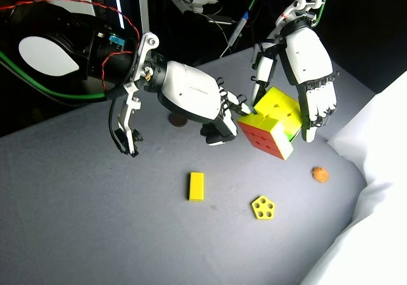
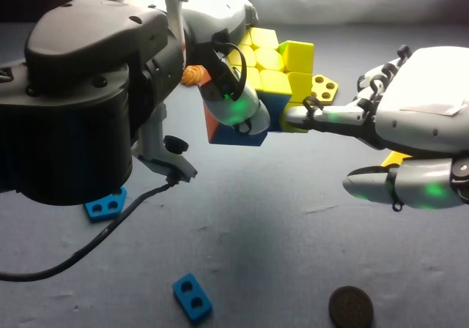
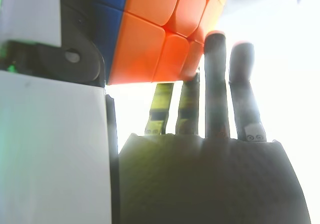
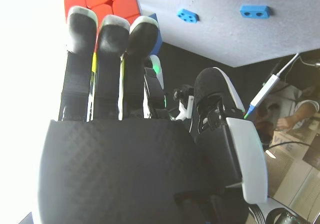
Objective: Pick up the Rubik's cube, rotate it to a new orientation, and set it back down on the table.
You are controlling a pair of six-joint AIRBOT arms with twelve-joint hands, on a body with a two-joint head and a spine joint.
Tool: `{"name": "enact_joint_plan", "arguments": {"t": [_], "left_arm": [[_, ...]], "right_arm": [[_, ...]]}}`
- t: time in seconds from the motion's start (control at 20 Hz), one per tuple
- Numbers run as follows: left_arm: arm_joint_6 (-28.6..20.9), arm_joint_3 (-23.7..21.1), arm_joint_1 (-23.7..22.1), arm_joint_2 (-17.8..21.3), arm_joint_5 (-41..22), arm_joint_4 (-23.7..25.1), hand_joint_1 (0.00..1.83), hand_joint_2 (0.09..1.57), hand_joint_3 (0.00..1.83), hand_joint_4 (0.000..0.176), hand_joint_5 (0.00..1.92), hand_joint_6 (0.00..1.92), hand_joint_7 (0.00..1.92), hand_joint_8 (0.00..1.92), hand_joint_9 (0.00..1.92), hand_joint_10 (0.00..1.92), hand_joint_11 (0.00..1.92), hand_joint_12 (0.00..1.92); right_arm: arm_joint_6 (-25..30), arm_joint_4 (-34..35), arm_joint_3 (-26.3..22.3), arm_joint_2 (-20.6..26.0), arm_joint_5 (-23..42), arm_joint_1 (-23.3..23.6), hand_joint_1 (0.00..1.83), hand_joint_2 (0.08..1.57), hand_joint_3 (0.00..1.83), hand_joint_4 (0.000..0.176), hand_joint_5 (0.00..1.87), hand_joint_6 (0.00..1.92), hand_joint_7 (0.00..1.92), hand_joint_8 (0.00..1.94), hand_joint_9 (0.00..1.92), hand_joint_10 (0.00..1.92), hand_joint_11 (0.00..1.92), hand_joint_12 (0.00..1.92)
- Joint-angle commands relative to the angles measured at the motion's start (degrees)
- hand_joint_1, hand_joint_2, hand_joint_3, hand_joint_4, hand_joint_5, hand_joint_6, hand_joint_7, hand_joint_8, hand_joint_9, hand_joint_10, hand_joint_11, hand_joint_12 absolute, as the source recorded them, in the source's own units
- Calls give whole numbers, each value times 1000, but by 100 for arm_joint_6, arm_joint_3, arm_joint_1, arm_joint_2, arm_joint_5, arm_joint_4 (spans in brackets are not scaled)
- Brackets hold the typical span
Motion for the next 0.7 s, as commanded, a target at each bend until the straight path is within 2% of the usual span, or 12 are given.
{"name": "enact_joint_plan", "arguments": {"t": [0.0,0.05,0.1,0.15,0.3,0.35,0.4,0.5,0.6,0.65], "left_arm": [[-112,-6,-133,32,111,488,1071,1363,1,0,552,1543,542,1779,276,1710,190,1915],[-112,-6,-133,32,110,488,1064,1367,1,0,546,1564,535,1777,261,1707,184,1904],[-112,-6,-134,32,110,488,1065,1311,0,0,618,1509,334,1675,271,1682,182,1879],[-112,-5,-139,32,110,488,1068,1293,0,0,639,1486,277,1647,261,1677,167,1898],[-112,-4,-151,32,110,485,1074,1278,1,0,657,1462,266,1618,272,1654,183,1873],[-112,-1,-162,32,110,471,1066,1348,5,0,570,1532,475,1759,268,1705,192,1904],[-112,0,-172,32,107,463,1070,1358,1,0,555,1542,534,1766,275,1705,206,1905],[-112,0,-189,32,98,450,1091,1345,0,0,593,1478,557,1760,289,1687,201,1893],[-112,-1,-193,32,98,440,1072,1358,3,0,557,1537,547,1767,281,1688,182,1905],[-112,-4,-194,32,98,431,1081,1355,0,0,580,1497,540,1787,274,1693,176,1901]], "right_arm": [[-42,30,30,-6,538,57,0,1410,0,0,128,11,641,1738,742,1921,570,1921],[-44,31,38,-16,538,57,0,1410,0,0,129,10,626,1722,724,1921,564,1921],[-52,31,39,-20,538,57,0,1410,1,0,154,19,630,1715,733,1921,581,1921],[-55,31,45,-27,538,56,0,1411,1,0,146,14,625,1695,714,1921,567,1921],[-70,31,101,-99,536,50,0,1408,0,0,136,8,627,1685,712,1921,555,1921],[-89,31,136,-144,524,40,0,1408,0,0,156,15,641,1680,728,1921,567,1921],[-98,31,158,-173,505,33,0,1411,1,0,153,13,646,1659,713,1921,556,1921],[-101,31,205,-232,480,27,0,1409,0,0,152,10,650,1682,696,1921,547,1921],[-101,36,228,-262,479,26,0,1412,1,0,137,3,633,1686,694,1921,538,1921],[-101,50,243,-275,480,28,0,1415,2,0,138,3,648,1672,716,1921,552,1921]]}}
